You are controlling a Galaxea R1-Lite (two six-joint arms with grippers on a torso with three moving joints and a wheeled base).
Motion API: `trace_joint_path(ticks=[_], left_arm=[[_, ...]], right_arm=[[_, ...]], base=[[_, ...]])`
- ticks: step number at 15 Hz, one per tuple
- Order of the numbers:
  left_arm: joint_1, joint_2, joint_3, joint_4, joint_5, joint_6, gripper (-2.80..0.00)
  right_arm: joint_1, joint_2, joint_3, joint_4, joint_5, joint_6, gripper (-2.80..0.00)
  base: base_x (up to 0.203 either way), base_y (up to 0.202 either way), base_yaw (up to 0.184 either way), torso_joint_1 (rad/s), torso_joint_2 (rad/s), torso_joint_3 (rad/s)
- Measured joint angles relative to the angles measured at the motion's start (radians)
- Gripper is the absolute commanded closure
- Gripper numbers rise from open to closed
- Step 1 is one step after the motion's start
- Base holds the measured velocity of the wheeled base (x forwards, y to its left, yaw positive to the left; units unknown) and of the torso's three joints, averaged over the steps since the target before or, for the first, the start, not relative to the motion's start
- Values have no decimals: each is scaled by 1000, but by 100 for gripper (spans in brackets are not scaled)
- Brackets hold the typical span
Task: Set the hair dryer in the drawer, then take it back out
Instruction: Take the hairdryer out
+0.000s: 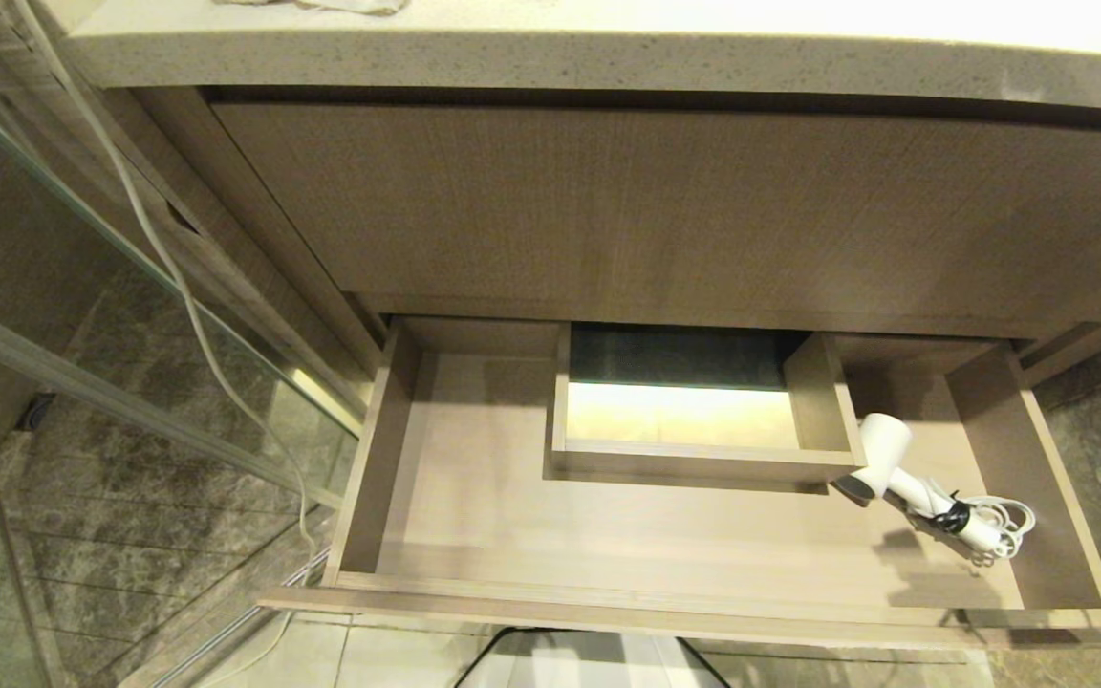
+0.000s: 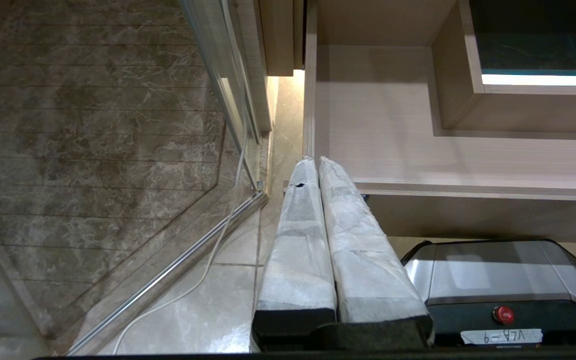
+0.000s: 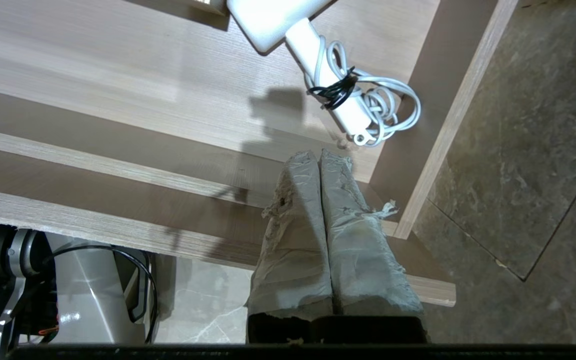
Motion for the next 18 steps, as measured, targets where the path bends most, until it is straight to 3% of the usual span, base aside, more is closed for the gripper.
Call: trace_joint_path(ticks=[4, 8, 9, 15, 18], left_arm=[[0, 0, 0, 0, 0, 0, 0], [0, 0, 0, 0, 0, 0, 0], [0, 0, 0, 0, 0, 0, 0], [0, 0, 0, 0, 0, 0, 0], [0, 0, 0, 0, 0, 0, 0]], right_arm=[[0, 80, -33, -2, 5, -15, 0], [-3, 213, -105, -6, 5, -94, 0], [-4, 259, -127, -5, 5, -139, -280], [-10, 534, -267, 0, 15, -385, -280], [-7, 638, -302, 5, 106, -464, -280]], base=[[0, 0, 0, 0, 0, 0], [0, 0, 0, 0, 0, 0], [0, 0, 0, 0, 0, 0], [0, 0, 0, 0, 0, 0], [0, 0, 0, 0, 0, 0]])
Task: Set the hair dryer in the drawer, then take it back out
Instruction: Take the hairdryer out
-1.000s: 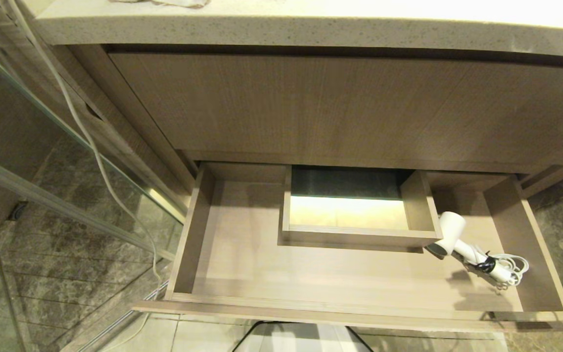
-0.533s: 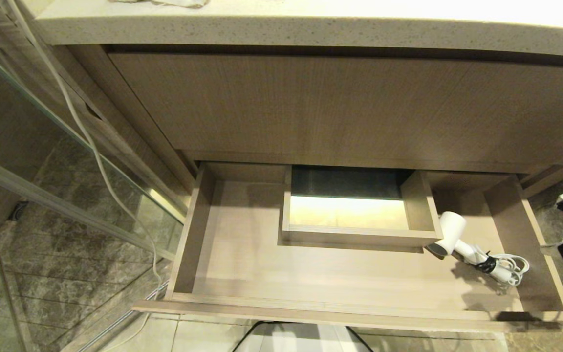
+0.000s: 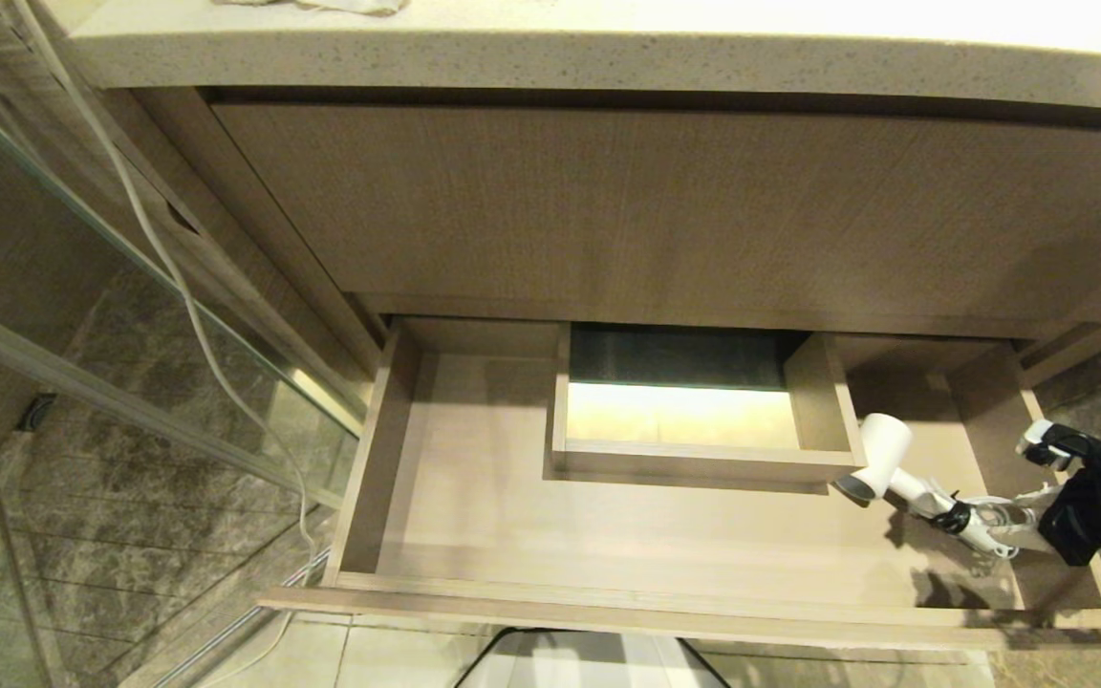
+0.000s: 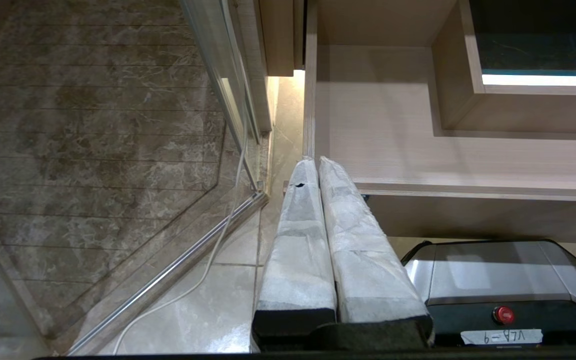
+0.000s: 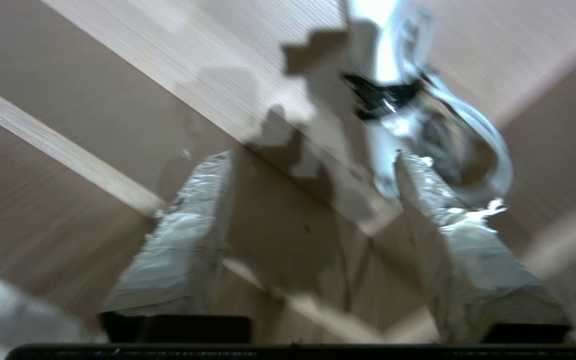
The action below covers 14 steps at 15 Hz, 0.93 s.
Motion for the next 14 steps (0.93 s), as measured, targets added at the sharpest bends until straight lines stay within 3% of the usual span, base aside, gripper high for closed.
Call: trace_joint_path(ticks=[6, 11, 14], left_arm=[[0, 0, 0, 0, 0, 0, 0], [0, 0, 0, 0, 0, 0, 0], [0, 0, 0, 0, 0, 0, 0]], right_arm=[[40, 167, -150, 8, 46, -65, -280], [67, 289, -296, 13, 52, -197, -280], [69, 340, -341, 31, 52, -212, -280]], base=[[0, 0, 0, 0, 0, 0], [0, 0, 0, 0, 0, 0], [0, 0, 0, 0, 0, 0]])
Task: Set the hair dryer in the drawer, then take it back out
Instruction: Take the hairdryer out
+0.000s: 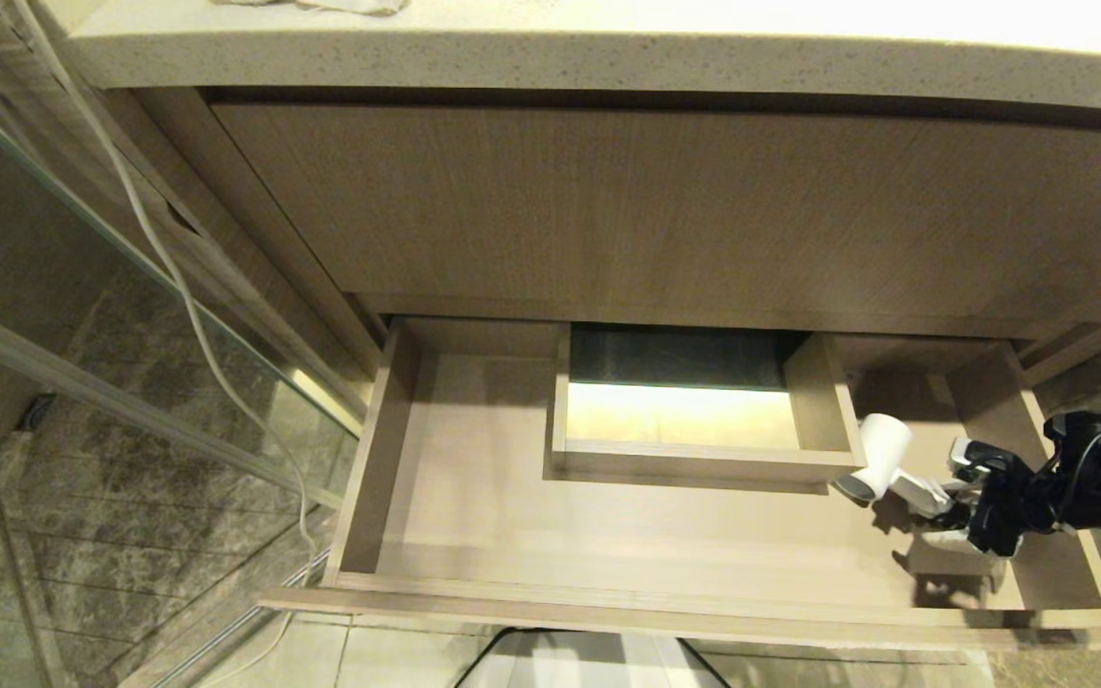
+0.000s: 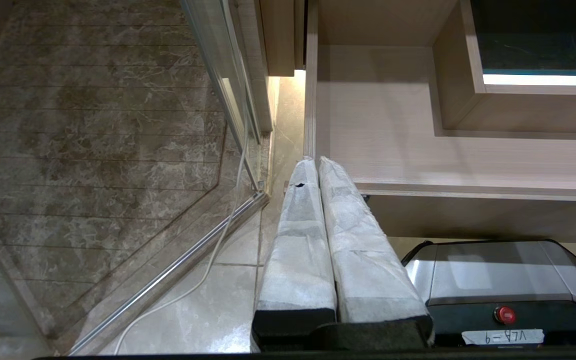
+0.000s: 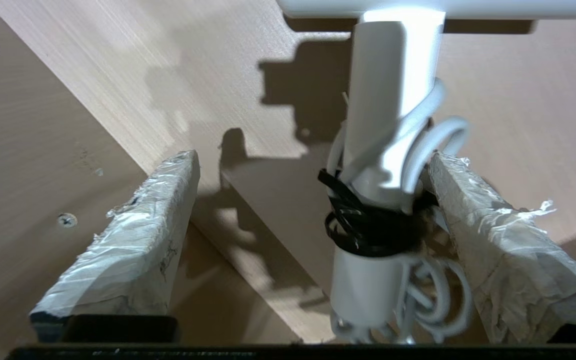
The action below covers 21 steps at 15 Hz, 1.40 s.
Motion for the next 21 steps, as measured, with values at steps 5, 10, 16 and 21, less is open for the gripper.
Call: trace_joint_path(ticks=[5, 10, 16, 21], left_arm=[[0, 0, 0, 0, 0, 0, 0], [0, 0, 0, 0, 0, 0, 0], [0, 0, 0, 0, 0, 0, 0], [0, 0, 0, 0, 0, 0, 0]], right_arm=[[0, 74, -122, -18, 15, 0, -280], [0, 119, -165, -46, 48, -5, -280], [-2, 134, -181, -73, 48, -5, -280], [-18, 154, -186, -77, 44, -4, -280]], base=[[0, 0, 0, 0, 0, 0], [0, 0, 0, 0, 0, 0], [0, 0, 0, 0, 0, 0], [0, 0, 0, 0, 0, 0]])
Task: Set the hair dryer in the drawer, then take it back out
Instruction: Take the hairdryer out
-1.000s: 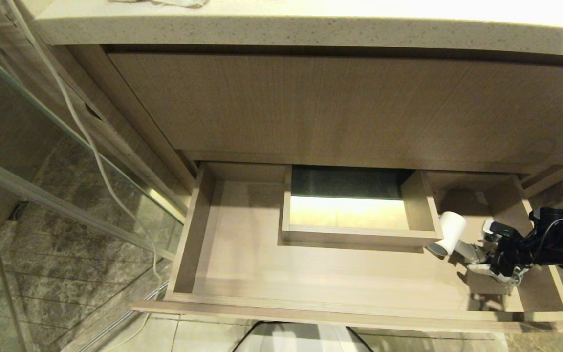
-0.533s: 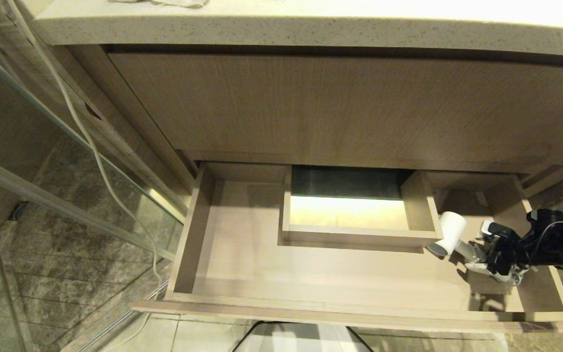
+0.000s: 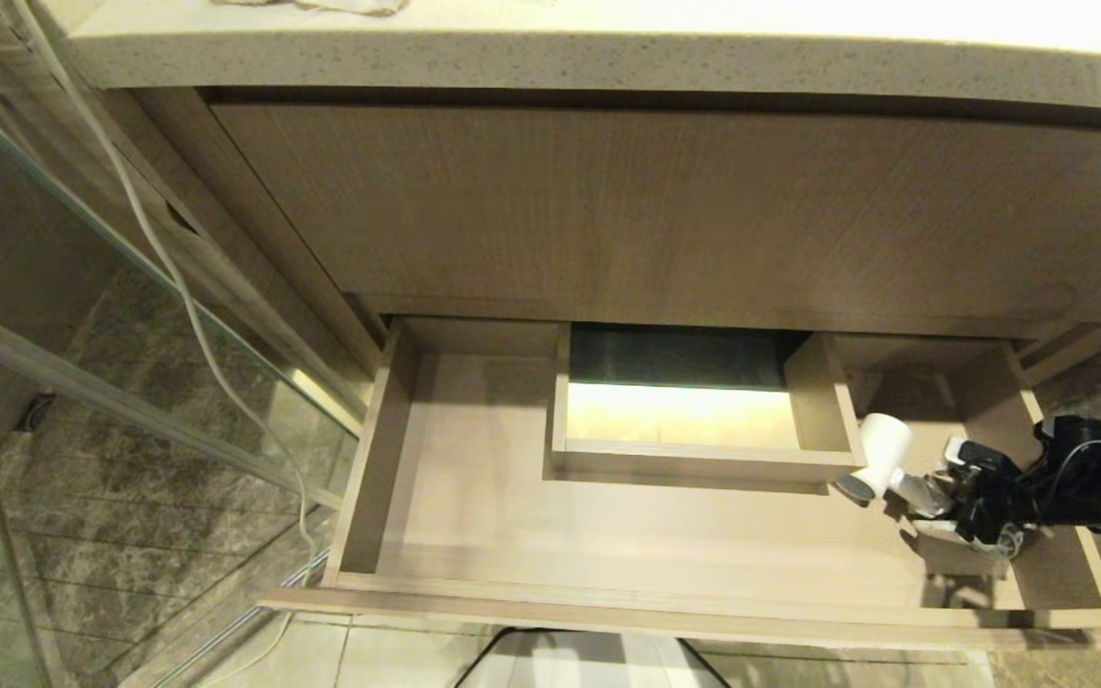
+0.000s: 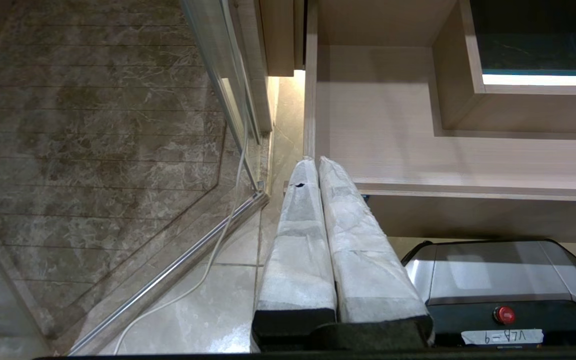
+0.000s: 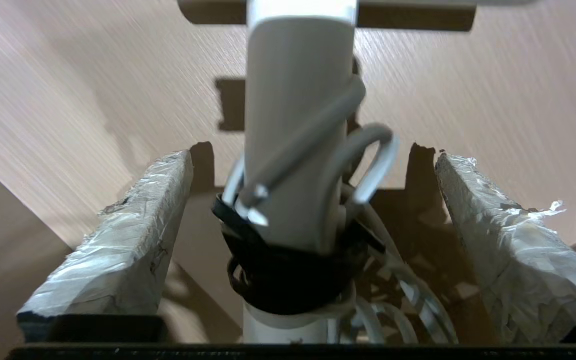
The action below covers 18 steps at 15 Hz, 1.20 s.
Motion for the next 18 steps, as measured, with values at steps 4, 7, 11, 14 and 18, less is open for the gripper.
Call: trace_joint_path(ticks=[4, 7, 11, 14, 18], left_arm=[[0, 0, 0, 0, 0, 0, 0], [0, 0, 0, 0, 0, 0, 0], [0, 0, 0, 0, 0, 0, 0], [0, 0, 0, 0, 0, 0, 0], [0, 0, 0, 1, 0, 0, 0]], right_arm=[[-7, 15, -26, 6, -6, 10, -280], [-6, 46, -100, 21, -8, 19, -280], [2, 94, -156, 21, -3, 29, -280], [5, 106, -170, 37, -2, 45, 0], [6, 78, -156, 51, -7, 59, 0]], base=[[0, 0, 0, 0, 0, 0], [0, 0, 0, 0, 0, 0], [0, 0, 0, 0, 0, 0], [0, 0, 0, 0, 0, 0], [0, 0, 0, 0, 0, 0]])
